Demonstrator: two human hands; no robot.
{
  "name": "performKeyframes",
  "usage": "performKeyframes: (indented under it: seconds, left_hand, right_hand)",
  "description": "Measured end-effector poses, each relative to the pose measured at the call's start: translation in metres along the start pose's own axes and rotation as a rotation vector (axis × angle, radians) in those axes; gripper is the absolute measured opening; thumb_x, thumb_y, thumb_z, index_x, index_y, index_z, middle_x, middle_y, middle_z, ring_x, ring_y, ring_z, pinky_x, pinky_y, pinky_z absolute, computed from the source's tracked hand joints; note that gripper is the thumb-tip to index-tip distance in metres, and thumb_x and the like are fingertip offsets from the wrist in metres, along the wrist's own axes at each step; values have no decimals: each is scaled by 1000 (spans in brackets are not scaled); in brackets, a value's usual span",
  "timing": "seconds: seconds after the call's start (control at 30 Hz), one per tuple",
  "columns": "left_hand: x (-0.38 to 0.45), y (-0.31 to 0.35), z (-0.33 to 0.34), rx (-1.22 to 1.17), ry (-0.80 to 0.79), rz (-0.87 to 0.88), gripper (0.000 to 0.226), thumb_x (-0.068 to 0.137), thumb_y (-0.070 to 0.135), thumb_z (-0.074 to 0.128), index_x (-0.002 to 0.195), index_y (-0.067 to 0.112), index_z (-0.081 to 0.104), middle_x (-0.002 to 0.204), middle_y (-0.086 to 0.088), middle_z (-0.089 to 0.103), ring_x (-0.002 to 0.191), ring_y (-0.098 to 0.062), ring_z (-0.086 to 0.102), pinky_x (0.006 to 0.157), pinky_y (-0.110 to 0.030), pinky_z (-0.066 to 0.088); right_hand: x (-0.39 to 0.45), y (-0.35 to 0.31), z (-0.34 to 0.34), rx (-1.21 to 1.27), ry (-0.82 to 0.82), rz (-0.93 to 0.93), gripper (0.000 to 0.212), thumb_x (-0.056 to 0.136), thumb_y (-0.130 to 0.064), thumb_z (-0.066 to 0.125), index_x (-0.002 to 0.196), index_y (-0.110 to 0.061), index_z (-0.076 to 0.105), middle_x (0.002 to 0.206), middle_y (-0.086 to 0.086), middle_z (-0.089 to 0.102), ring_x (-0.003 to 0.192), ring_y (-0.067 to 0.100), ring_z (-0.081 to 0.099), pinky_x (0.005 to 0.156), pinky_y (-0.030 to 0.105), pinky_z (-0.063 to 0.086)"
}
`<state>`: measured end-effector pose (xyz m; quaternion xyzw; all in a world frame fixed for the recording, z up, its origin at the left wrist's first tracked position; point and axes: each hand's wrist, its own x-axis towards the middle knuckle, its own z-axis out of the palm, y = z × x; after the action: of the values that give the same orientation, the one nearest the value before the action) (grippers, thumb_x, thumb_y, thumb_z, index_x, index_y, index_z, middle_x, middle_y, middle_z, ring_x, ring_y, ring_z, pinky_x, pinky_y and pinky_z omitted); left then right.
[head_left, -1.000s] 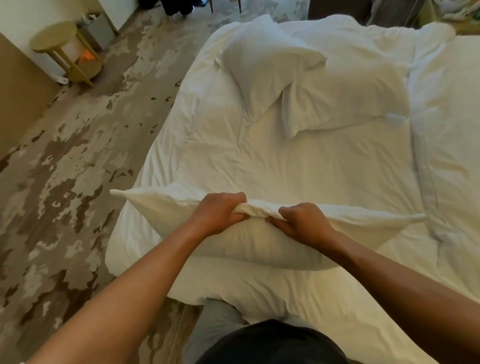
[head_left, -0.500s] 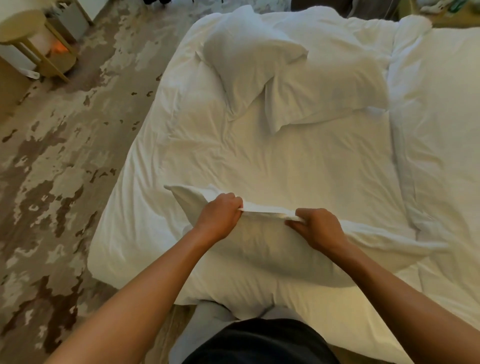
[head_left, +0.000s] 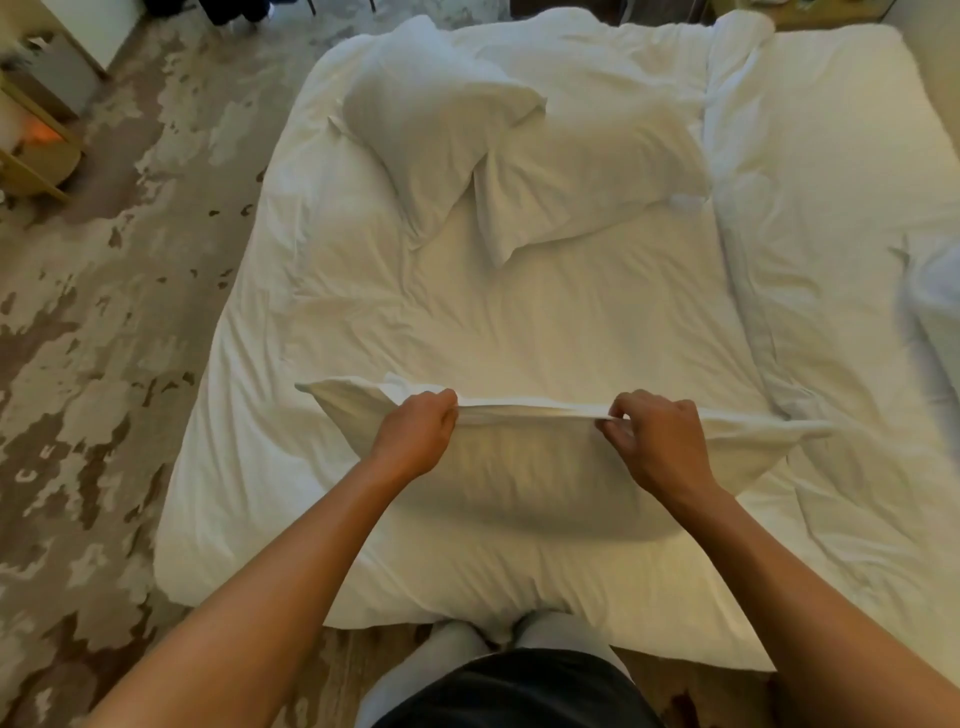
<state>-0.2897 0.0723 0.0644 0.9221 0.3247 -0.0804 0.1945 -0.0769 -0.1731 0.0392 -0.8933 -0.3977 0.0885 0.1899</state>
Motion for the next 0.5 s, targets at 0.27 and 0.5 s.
performKeyframes:
  seconds: [0.27,0.5]
  left_hand:
    - [-8,-21,17,-52,-134,44,15,105,26,39,99,15,47,93,-5,60,83,-27,57,71,-45,51]
    - [-14,-53,41,-139,-161,85,37,103,29,49,140,27,54,127,-4,69,112,-28,65,88,-40,54]
  right_hand:
    - [-21,-20,-2,89,-227,114,26,106,-37,46,86,-22,38,61,-2,61,58,19,61,64,41,51]
    - [-40,-37,3,57,-264,203,15,106,-34,49,102,-19,46,76,3,68,70,28,65,74,49,54]
